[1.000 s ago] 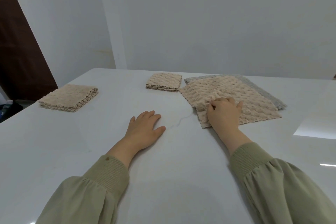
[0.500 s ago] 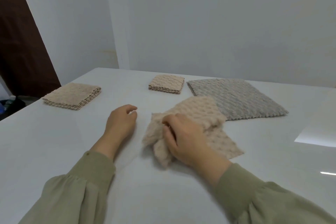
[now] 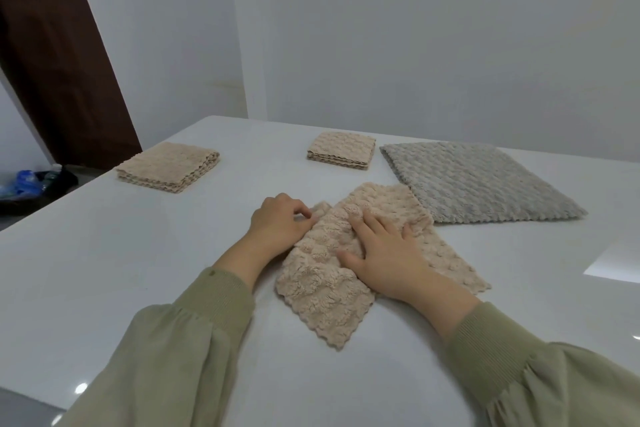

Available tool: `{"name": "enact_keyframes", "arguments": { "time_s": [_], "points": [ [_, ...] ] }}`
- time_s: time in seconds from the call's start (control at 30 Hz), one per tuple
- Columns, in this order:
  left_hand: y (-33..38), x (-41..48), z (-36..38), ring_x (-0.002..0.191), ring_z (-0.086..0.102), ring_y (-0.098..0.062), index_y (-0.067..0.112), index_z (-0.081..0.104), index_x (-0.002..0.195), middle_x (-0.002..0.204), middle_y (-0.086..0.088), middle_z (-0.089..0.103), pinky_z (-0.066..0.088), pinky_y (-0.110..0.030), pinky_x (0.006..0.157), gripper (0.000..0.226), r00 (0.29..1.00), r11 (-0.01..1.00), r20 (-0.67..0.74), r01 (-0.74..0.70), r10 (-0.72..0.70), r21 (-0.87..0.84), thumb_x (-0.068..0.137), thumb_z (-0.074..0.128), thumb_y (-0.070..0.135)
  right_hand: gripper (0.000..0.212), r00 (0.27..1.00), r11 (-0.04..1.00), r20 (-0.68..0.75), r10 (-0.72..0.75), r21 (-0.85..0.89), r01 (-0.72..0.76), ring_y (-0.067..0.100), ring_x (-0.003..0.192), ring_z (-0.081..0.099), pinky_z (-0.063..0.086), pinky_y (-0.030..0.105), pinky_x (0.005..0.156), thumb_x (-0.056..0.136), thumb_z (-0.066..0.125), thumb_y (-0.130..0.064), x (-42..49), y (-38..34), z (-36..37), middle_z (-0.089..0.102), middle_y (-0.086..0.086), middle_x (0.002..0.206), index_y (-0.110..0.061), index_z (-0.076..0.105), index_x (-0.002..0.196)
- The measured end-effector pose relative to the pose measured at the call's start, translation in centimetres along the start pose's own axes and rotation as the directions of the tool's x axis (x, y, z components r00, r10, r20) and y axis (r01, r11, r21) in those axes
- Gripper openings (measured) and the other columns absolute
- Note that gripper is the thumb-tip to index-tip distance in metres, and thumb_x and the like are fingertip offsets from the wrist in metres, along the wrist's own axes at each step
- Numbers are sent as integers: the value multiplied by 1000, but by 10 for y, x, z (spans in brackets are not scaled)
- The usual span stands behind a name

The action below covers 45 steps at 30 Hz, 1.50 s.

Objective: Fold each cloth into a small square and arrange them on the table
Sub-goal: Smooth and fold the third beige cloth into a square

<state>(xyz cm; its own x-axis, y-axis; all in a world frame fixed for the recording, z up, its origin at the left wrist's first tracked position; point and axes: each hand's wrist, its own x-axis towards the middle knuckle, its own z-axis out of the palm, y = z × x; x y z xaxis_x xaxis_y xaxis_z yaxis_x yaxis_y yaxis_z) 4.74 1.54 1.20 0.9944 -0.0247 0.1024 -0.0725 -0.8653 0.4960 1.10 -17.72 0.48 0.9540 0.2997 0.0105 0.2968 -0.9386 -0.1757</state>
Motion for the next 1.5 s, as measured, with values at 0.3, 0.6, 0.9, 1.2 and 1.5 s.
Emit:
{"name": "enact_keyframes", "arguments": {
  "time_s": [0.3, 0.6, 0.9, 1.2, 1.5],
  "points": [
    [-5, 1, -10, 82, 58, -16, 21, 61, 75, 83, 3, 63, 40, -25, 70, 12, 973, 963, -165, 116, -159, -243, 86, 64, 25, 67, 999, 999, 0, -41, 6, 41, 18, 146, 3, -3, 54, 116, 92, 30, -58, -2, -2, -2, 7, -3, 159, -30, 11, 150],
    [-29, 1, -28, 112, 55, -22, 20, 53, 127, 122, -5, 59, 46, -34, 92, 42, 895, 890, -262, 248, -361, -382, 86, 58, 12, 63, 999, 999, -21, 39, -11, -39, 22, 146, 5, -1, 58, 114, 94, 24, -54, 7, -18, 4, 7, 1, 159, -26, 16, 149],
    [23, -45, -20, 86, 58, -13, 19, 69, 88, 91, 6, 68, 45, -27, 77, 17, 976, 998, -212, -54, 45, -39, 90, 52, 19, 53, 970, 977, -165, 179, 148, -155, 26, 137, 30, 8, 58, 113, 92, 31, -42, 19, -35, 7, 38, 8, 147, -16, 42, 136],
    [17, -83, -3, 91, 44, -6, 23, 71, 84, 88, 10, 59, 37, -20, 81, 21, 893, 892, 43, -450, 449, 44, 72, 75, 39, 22, 904, 952, -404, 140, 306, -10, 28, 108, 51, 39, 38, 96, 88, 49, -18, -21, -2, -3, 63, 10, 109, -7, 64, 101],
    [13, -79, -5, 88, 44, -9, 18, 67, 73, 81, 7, 57, 37, -21, 78, 4, 901, 901, 19, -434, 434, 1, 75, 70, 17, 20, 950, 968, -305, 74, 251, 5, 21, 92, 53, 43, 33, 76, 86, 51, -16, -41, 10, -7, 65, 6, 90, -8, 69, 85]
  ]
}}
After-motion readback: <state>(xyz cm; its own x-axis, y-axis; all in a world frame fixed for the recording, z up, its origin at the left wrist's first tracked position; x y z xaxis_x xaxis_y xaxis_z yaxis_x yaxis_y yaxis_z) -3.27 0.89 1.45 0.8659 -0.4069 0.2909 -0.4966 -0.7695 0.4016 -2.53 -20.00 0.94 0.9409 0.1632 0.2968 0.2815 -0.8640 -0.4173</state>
